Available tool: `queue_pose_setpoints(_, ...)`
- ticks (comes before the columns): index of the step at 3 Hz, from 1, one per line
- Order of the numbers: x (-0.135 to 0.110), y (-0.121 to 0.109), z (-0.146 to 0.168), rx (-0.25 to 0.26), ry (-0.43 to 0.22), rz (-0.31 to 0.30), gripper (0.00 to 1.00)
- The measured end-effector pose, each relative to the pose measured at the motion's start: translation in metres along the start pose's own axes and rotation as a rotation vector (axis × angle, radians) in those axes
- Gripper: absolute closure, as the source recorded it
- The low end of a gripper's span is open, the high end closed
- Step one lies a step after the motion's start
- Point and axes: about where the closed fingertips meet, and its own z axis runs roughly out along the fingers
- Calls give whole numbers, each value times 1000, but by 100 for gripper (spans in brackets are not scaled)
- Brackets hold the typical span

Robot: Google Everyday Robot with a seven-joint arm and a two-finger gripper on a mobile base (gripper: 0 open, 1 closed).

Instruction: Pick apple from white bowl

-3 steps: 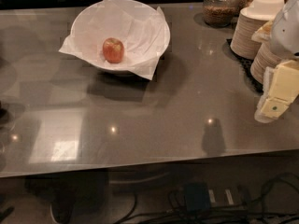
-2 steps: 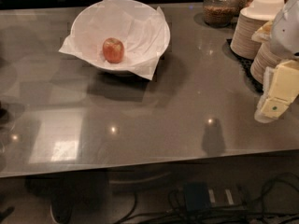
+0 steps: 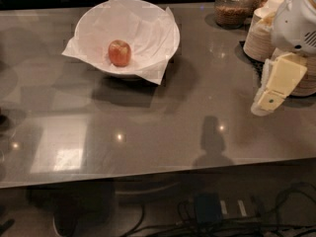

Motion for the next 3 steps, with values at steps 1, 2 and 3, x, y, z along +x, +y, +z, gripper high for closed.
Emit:
queue_pose_setpoints(1,-31,-24,14,19,-96,-24,0)
queue_pose_setpoints(2,-74,-53,31,34,-190,-66,0)
queue_pose_setpoints(3,-123,-77,53,32,-266,-114,0)
